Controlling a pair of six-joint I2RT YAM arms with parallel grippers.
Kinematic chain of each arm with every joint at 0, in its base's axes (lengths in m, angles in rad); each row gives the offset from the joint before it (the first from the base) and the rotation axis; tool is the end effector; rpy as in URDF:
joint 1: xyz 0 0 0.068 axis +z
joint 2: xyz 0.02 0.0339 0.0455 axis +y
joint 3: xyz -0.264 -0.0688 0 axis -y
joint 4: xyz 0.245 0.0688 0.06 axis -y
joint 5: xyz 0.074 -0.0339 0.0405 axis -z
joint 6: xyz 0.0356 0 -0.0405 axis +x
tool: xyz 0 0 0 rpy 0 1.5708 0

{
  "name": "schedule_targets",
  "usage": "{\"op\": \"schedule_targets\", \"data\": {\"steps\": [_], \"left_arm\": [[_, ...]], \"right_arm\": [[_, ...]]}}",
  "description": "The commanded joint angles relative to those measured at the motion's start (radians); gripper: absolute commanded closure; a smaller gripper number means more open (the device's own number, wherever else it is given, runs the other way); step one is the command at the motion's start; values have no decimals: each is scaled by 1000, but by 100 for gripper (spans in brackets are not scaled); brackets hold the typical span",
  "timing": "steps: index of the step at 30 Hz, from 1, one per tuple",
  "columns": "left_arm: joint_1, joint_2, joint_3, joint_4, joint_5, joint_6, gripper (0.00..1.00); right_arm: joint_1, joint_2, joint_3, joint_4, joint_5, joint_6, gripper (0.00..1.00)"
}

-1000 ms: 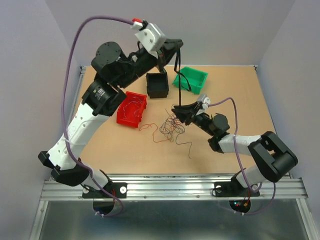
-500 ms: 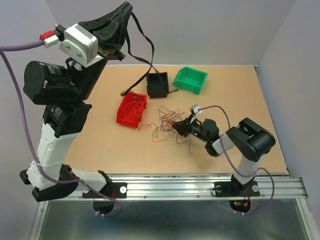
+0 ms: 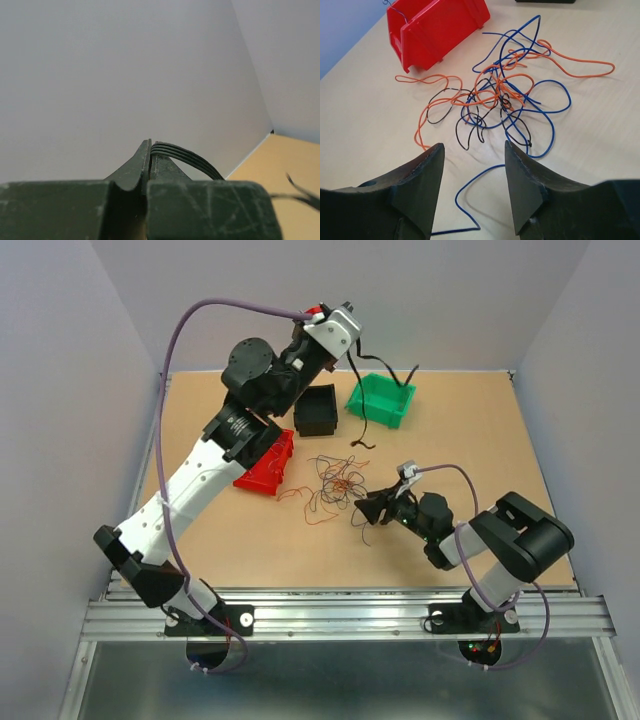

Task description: Untangle the cables

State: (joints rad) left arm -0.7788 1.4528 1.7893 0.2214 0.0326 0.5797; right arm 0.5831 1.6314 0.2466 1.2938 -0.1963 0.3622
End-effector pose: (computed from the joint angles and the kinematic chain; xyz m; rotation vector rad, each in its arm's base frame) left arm 0.2080 -0.2069 0.5712 0.6606 0.7707 -0.1982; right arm 0.2038 0.1427 0.1374 -0.3451 1.7015 0.8702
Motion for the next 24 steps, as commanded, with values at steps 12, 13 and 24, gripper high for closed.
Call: {"op": "schedule_targets", "data": {"steps": [12,13,24], "left_arm": [[234,188,45,220,134,-32,100],[245,204,51,223,154,-37,100],[403,354,-39,294,260,-86,100]], "right_arm": [[4,-96,-122,521,43,11,41],[4,-94,-122,522,43,14,41],[4,-90,-109,522,9,37,41]]}}
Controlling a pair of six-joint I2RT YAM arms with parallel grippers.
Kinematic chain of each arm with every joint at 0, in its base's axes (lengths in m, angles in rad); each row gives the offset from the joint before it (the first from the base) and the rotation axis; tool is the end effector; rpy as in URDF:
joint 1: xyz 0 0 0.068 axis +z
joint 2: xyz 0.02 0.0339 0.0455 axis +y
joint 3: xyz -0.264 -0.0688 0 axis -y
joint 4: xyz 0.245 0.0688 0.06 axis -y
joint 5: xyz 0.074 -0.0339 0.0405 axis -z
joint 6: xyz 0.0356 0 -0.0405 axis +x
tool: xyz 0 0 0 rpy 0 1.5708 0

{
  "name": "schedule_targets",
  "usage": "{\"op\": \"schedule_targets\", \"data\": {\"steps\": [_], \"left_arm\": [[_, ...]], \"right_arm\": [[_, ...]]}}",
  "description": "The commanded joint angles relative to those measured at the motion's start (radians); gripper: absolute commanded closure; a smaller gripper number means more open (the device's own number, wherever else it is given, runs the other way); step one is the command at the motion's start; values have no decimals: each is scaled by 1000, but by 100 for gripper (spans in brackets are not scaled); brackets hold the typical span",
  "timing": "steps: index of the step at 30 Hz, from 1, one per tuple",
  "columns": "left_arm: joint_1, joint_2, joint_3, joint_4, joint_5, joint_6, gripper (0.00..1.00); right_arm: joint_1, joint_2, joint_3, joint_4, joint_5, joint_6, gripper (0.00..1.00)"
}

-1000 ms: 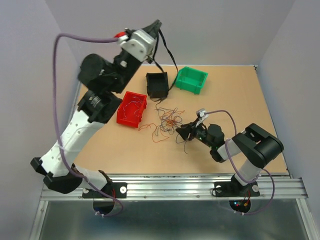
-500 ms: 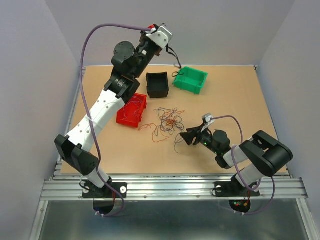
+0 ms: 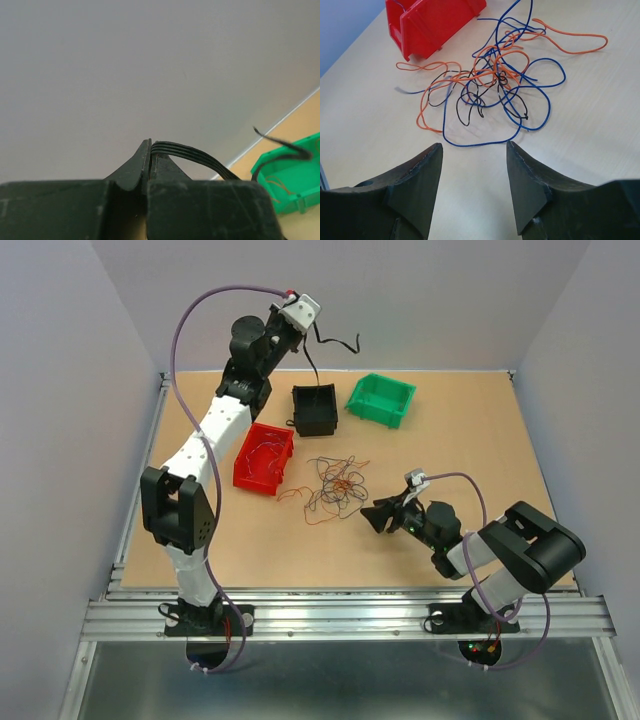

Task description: Untangle the cables

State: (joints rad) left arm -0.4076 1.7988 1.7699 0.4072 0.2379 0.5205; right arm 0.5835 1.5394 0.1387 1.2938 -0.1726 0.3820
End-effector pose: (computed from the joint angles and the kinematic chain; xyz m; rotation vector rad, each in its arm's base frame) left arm 0.3889 -0.1771 0.4637 0.7173 0.9667 -0.0429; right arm 0.1809 0.1267 0.1344 -0.3108 1.7243 0.8624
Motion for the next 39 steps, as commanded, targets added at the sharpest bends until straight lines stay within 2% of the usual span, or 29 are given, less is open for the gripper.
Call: {"op": "schedule_targets", "data": {"steps": [1,5,15,23,32,39], "left_arm": [[35,16,-23,108,49,-27,100],[55,27,-23,125,49,-46,100],[72,-56,31,124,69,-111,100],[72,-133,8,163,95,-192,100],[72,-61,149,142,37,-185,100],[70,40,206,125,93,-163,100]], "right_arm": [[4,2,-1,522,-16,17,41],[4,-1,-2,522,-15,20,41],[4,10,4,521,-11,24,41],[4,13,5,522,-11,24,41],[3,41,25,522,-25,32,41],[4,33,25,522,-37,38,41]]}}
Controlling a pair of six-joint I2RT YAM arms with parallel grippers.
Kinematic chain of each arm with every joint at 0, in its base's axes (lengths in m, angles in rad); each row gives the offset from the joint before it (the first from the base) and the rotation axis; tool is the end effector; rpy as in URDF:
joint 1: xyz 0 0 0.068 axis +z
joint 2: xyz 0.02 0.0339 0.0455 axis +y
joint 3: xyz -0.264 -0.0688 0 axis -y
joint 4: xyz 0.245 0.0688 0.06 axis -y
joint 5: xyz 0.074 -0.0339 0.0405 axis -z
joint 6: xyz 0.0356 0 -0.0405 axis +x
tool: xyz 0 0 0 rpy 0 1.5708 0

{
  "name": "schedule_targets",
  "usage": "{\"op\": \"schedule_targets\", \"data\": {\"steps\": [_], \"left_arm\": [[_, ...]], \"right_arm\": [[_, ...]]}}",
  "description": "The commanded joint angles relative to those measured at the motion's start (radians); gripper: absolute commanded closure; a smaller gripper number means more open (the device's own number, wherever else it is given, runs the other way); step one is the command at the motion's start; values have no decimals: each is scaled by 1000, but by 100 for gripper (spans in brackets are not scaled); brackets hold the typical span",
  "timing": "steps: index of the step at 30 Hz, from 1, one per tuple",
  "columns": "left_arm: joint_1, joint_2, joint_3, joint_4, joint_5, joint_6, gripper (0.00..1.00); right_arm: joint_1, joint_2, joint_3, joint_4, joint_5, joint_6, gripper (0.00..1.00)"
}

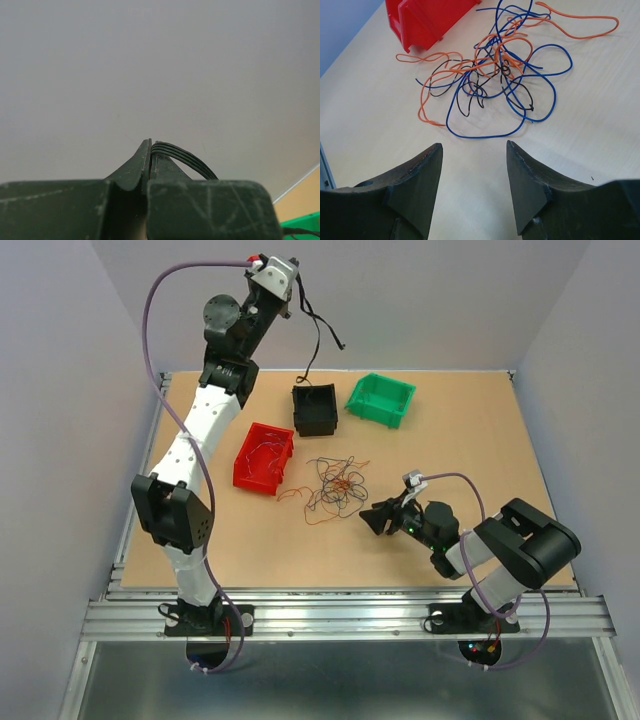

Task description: Untangle the cables

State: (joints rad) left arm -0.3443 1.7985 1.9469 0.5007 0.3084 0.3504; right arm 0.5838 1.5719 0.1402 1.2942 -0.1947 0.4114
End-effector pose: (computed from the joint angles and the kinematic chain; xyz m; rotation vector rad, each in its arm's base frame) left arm 0.3719 -0.1449 0.5315 0.5802 0.7621 -0.1365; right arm 0.1811 0.1279 0.1283 -0.3048 1.7646 0.8950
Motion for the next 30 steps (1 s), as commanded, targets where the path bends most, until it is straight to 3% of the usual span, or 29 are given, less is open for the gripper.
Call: {"op": "schedule_targets", "data": {"steps": [1,10,23,30], "left_arm": [[8,50,29,33,14,10,100],[10,116,-38,58,-32,42,100],[19,53,-350,153,-48,124,100],[37,42,-431,170,-63,148,100]], "right_arm": [[4,-3,22,522,-15,10,41],[4,-16,18,522,-25,13,41],[4,-18,15,522,-28,17,41],[4,-19,13,522,-29,18,41]]}}
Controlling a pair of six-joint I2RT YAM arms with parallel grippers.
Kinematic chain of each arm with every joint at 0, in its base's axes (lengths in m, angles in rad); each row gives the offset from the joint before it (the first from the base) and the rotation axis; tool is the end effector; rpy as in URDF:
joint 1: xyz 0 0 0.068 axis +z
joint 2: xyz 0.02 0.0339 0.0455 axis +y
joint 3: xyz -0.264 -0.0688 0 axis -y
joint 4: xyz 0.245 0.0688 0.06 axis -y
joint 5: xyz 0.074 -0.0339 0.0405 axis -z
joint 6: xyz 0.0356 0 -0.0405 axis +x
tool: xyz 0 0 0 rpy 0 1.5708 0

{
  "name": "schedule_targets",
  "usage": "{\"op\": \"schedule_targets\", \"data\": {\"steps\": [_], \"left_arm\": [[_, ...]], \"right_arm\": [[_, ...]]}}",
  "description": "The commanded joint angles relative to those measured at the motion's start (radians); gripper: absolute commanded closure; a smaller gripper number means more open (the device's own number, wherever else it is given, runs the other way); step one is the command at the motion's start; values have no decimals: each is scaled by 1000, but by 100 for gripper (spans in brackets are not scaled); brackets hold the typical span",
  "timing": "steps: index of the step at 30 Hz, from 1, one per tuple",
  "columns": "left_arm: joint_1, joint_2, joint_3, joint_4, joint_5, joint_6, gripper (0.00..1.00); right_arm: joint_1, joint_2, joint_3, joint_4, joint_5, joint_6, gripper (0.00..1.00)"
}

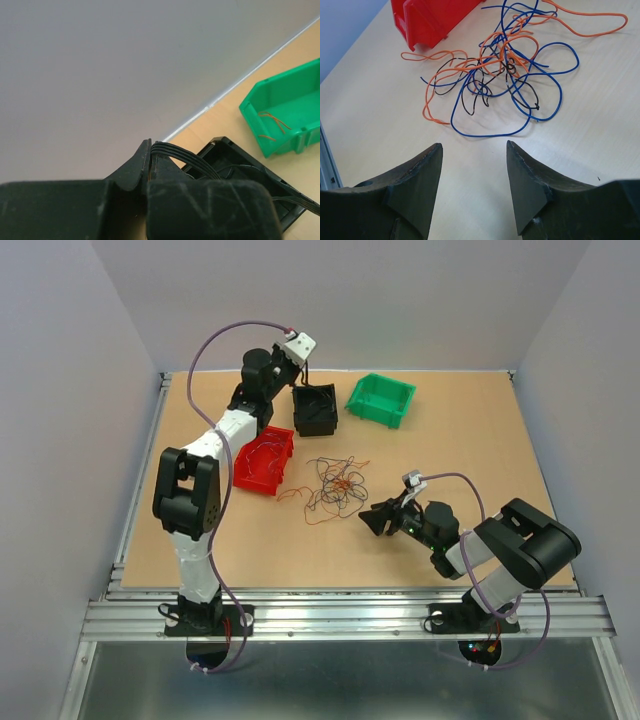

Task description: Untangle the cables

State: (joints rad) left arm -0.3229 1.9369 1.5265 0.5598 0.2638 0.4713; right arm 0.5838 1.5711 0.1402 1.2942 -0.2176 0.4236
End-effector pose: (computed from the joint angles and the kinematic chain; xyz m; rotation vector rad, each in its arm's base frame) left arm 0.4430 -0.1580 0.3334 0.7459 1.2165 -0.0651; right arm 0.1805 0.1284 0.1284 -0.3126 1.7674 0.9228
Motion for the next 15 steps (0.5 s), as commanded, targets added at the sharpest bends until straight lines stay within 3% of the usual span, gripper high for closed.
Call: {"op": "schedule_targets", "data": {"steps": [1,15], "left_arm": [[19,-99,-15,111,-20,36,100],[76,-104,-51,83,-6,104,100]], "right_arm": [[4,-19,13,522,-8,6,41],[4,-16,18,522,-17,15,41]]}}
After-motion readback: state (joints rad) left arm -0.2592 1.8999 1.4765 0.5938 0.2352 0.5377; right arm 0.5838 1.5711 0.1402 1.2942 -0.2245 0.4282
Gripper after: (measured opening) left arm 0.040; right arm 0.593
